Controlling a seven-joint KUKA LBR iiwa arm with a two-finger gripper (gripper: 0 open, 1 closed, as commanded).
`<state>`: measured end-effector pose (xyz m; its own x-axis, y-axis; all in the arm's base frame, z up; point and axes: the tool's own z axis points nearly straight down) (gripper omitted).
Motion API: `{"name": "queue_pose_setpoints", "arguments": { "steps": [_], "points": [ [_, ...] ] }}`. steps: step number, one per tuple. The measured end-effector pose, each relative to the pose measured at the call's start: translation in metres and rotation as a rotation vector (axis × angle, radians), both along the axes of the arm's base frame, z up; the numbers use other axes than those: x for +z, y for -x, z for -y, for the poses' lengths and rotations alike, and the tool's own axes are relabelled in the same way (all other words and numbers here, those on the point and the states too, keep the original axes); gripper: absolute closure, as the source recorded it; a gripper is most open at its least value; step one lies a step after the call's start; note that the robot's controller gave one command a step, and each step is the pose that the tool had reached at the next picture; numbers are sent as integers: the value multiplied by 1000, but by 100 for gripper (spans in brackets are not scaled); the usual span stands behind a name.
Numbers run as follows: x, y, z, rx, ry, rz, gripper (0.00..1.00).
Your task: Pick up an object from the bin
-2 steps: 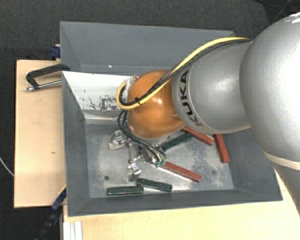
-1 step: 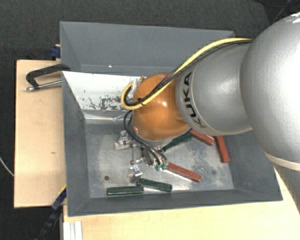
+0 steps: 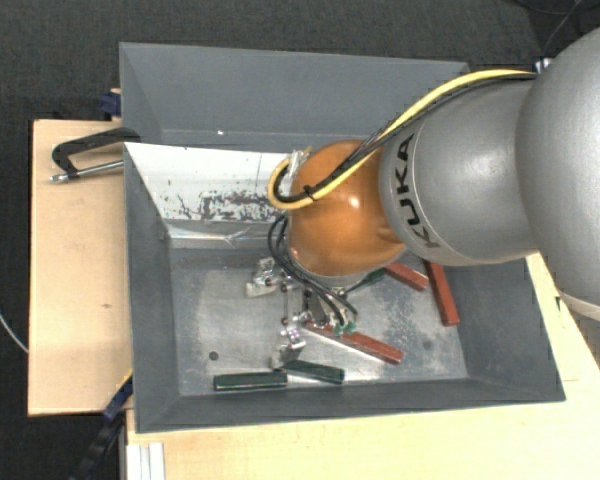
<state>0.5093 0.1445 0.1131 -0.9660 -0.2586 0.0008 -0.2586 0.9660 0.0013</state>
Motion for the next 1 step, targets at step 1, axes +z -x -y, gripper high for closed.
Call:
{"name": "queue_pose_setpoints", "arguments": {
  "steps": [1],
  "points": [
    [-9, -2, 16, 300, 1, 1, 0]
  ]
}}
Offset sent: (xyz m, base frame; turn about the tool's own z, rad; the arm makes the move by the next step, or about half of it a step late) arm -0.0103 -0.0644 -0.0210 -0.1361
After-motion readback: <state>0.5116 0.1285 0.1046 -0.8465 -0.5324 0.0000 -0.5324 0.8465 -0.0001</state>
